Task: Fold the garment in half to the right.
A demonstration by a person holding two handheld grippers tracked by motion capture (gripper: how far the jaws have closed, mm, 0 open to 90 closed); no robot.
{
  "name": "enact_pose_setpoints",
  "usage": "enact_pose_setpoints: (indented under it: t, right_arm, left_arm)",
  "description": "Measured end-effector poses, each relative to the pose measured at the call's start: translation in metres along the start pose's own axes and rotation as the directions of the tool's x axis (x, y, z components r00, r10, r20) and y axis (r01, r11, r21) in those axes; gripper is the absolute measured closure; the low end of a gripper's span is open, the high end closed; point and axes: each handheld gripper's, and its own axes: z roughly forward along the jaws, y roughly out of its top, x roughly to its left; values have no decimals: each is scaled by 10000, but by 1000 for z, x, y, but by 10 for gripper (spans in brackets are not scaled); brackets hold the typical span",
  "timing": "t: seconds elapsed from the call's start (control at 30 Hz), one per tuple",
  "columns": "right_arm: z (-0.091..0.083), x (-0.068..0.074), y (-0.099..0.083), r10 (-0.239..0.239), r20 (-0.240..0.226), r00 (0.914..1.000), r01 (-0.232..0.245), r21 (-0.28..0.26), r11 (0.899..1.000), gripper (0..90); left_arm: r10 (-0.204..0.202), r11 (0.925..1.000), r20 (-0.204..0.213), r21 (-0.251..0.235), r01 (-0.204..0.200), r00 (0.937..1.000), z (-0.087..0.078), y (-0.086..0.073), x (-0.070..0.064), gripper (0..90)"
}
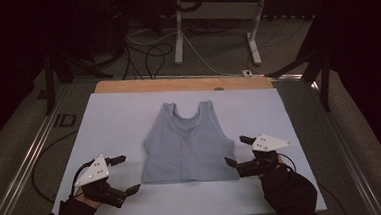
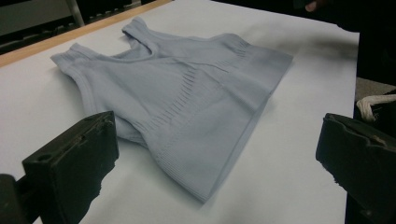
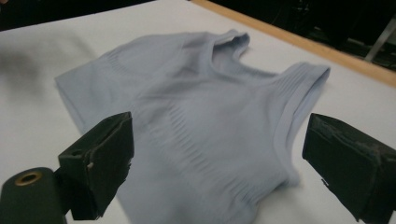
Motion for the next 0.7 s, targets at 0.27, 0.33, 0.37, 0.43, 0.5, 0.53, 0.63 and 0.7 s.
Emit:
enact_pose_setpoints:
  t: [0.27, 0.33, 0.37, 0.43, 0.5, 0.53, 0.63, 0.7]
  right_arm:
    - [14, -6, 23, -130, -156, 9998, 127, -176, 9998, 90]
    - [19, -7, 30, -275, -144, 9995, 271, -254, 9993, 90]
    - [20, -7, 32, -329, -131, 9994, 325, -312, 9990, 90]
    - [23, -9, 39, -356, -190, 9992, 348, -396, 9986, 90]
    - [26, -9, 45, -511, -165, 9986, 504, -429, 9978, 90]
    - [28, -10, 48, -603, -154, 9981, 595, -458, 9972, 90]
    - [35, -11, 55, -643, -250, 9976, 631, -446, 9970, 90]
    - [40, -12, 60, -726, -292, 9969, 713, -418, 9966, 90]
  left_arm:
    - [74, 9999, -125, 93, -73, 9999, 0, 9, 0, 2]
    - [138, 9999, -178, 101, -137, 9997, 0, 11, 0, 2]
    - [140, 9999, -195, 98, -138, 9997, -1, 12, 0, 2]
    - [103, 9999, -219, 107, -101, 9997, -1, 14, 0, 2]
    - [146, 9997, -279, 181, -141, 9995, 0, 16, -1, 2]
    - [136, 9996, -321, 255, -128, 9994, 0, 16, -1, 2]
    - [139, 9992, -401, 381, -123, 9991, 2, 18, -2, 2]
    - [206, 9987, -433, 465, -186, 9989, 3, 20, -3, 2]
